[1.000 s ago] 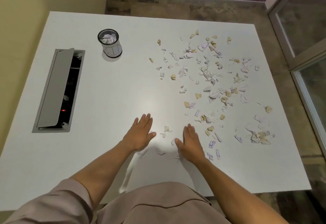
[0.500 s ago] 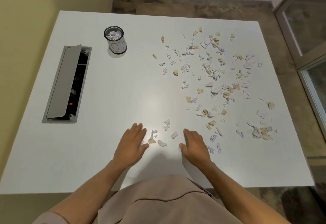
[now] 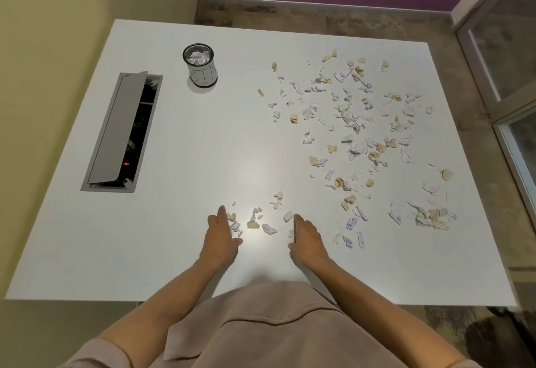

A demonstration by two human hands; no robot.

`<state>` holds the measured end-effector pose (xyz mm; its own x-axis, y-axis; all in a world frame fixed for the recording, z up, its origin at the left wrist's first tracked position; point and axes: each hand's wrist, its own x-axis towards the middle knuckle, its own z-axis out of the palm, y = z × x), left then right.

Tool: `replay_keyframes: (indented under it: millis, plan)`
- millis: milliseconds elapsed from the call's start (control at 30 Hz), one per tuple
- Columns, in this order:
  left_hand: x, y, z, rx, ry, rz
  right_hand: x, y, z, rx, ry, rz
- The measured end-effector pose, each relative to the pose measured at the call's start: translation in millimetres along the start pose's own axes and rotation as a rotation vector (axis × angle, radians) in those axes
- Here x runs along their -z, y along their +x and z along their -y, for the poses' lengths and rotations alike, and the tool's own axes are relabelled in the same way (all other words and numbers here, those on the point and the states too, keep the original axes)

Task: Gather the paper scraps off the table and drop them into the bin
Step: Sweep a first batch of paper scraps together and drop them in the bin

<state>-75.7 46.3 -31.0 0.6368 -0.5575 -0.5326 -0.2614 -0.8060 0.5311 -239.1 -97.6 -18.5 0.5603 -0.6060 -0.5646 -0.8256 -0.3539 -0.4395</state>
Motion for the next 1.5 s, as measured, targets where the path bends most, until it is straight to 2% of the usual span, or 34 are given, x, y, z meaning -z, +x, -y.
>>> replay_keyframes:
  millis: [167,267,333,433,500,667,867,967,1167,1367,1500]
  plan:
    - [-2.8,7.7,-12.8,-0.051,-0.024,0.046,-0.4,8.6,16.0,0.095,0.081,-0.042]
    - [-0.2,13.0,-22.8,-0.100,-0.084,0.084,4.5,12.5,19.3,0.107,0.280,-0.097]
    - [4.1,16.5,-26.5,-0.123,-0.153,0.057,10.1,15.2,15.6,0.111,0.313,-0.150]
    - [12.0,21.6,-23.7,-0.143,-0.114,-0.047,16.5,28.0,7.5,0.081,0.215,-0.172]
    - [17.7,25.8,-20.0,-0.136,0.016,-0.072,19.7,38.3,6.2,0.092,0.122,-0.132]
    - [14.3,32.2,-20.9,-0.116,0.240,0.081,18.3,56.2,13.9,0.214,-0.102,0.022]
    - [-6.6,30.9,-23.0,-0.275,0.389,0.133,8.4,58.4,22.4,0.425,-0.367,0.091]
    - [-12.7,29.6,-19.2,-0.372,0.466,0.107,3.3,49.2,22.1,0.474,-0.436,0.116]
    - [-11.6,23.2,-12.3,-0.593,0.494,0.035,-7.1,35.5,14.7,0.584,-0.527,0.008]
    - [-12.0,20.4,-11.2,-0.573,0.527,0.043,1.3,24.5,15.4,0.673,-0.560,-0.053]
    - [-12.8,22.8,-10.0,-0.533,0.569,0.064,-2.3,31.2,13.5,0.623,-0.580,0.040]
